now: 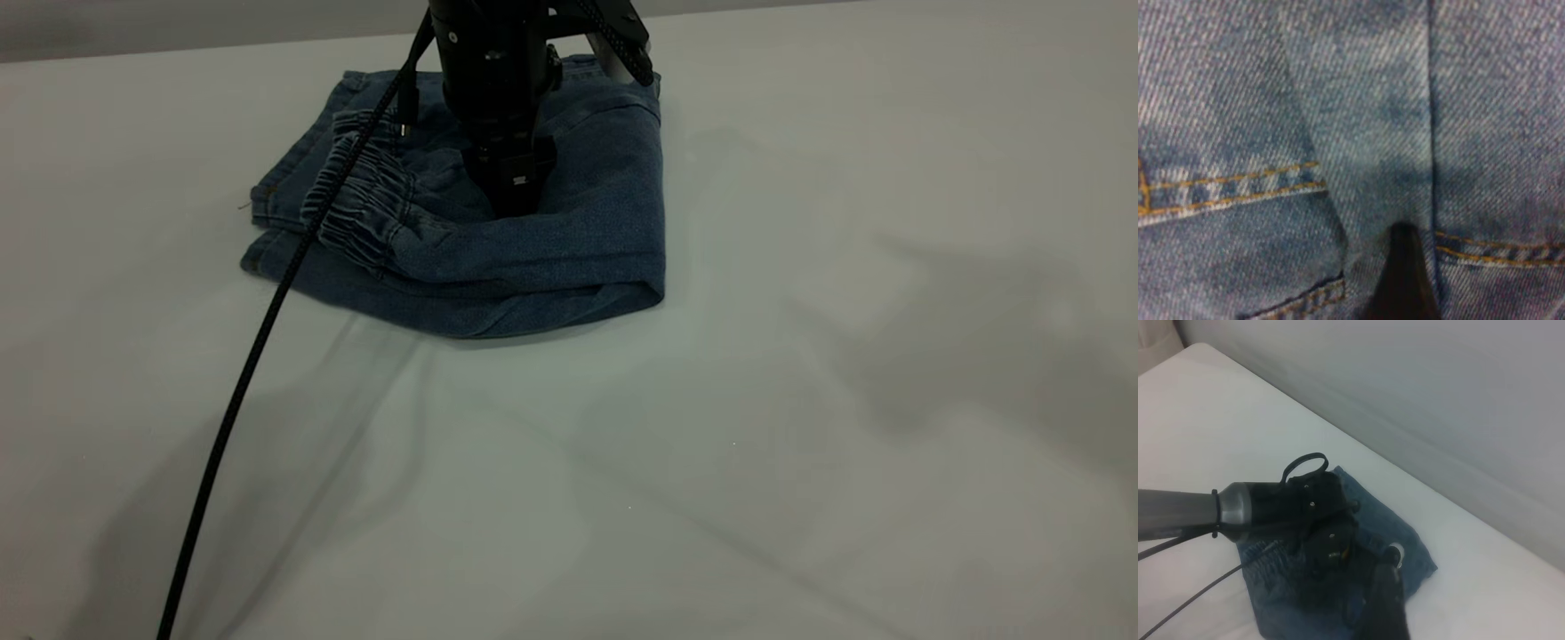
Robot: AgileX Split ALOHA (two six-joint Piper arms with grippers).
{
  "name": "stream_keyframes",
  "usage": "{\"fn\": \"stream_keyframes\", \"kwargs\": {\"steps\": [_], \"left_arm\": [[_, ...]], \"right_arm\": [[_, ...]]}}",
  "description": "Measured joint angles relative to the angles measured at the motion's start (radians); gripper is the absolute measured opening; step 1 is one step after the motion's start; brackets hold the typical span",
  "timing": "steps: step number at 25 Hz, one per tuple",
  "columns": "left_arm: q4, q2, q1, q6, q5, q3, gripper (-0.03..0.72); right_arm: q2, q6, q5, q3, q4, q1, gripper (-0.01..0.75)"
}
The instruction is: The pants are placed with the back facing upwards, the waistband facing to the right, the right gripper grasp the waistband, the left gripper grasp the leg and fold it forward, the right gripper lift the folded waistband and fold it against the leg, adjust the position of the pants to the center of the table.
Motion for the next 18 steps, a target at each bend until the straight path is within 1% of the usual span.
{"fn": "stream_keyframes", "kwargs": {"steps": [8,11,15,18], "left_arm": [[-0.026,0.0,0.0,-0.115,0.08,0.0,0.53],[-0.081,-0.001,0.0,-0.125,0.116,0.001,0.53],[-0.196,-0.017,-0.001,-0.125,0.118,-0.006,0.53],[-0.252,-0.03,-0.004,-0.123,0.111,-0.007,0.53]], "right_arm": [[0.0,0.0,-0.002,0.0,0.0,0.0,0.556],[0.0,0.0,-0.003,0.0,0.0,0.0,0.556],[0.0,0.0,-0.003,0.0,0.0,0.0,0.556],[0.0,0.0,-0.003,0.0,0.0,0.0,0.556]]}}
